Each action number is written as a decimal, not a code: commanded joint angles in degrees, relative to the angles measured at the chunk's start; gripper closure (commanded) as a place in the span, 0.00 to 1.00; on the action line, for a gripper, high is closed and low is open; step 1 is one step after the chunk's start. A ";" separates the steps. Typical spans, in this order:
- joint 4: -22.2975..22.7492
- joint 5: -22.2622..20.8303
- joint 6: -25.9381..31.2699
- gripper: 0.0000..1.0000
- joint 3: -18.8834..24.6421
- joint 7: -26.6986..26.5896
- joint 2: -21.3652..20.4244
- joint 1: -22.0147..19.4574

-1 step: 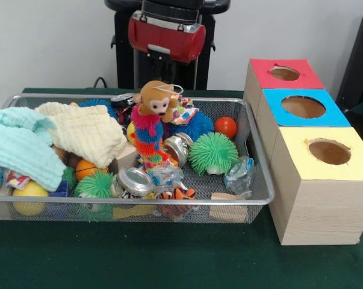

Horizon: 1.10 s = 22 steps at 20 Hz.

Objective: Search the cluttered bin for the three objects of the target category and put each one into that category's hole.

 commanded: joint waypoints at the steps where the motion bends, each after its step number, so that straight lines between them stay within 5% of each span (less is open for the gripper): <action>1: 6.33 -1.54 5.26 1.00 3.10 5.32 -0.46 -3.18; 7: 5.80 -3.56 5.06 1.00 2.13 5.12 -0.03 -3.75; 11: 7.04 -2.12 4.31 1.00 -0.73 11.09 -0.23 0.48; 14: 5.41 -1.87 5.93 1.00 0.80 8.88 -0.04 -0.91; 17: 9.43 -0.54 -1.52 1.00 7.36 7.00 1.79 -7.27; 19: 9.37 0.44 2.22 1.00 4.31 9.98 1.23 -4.51; 22: -0.46 -3.20 18.18 1.00 -6.71 12.94 0.05 4.53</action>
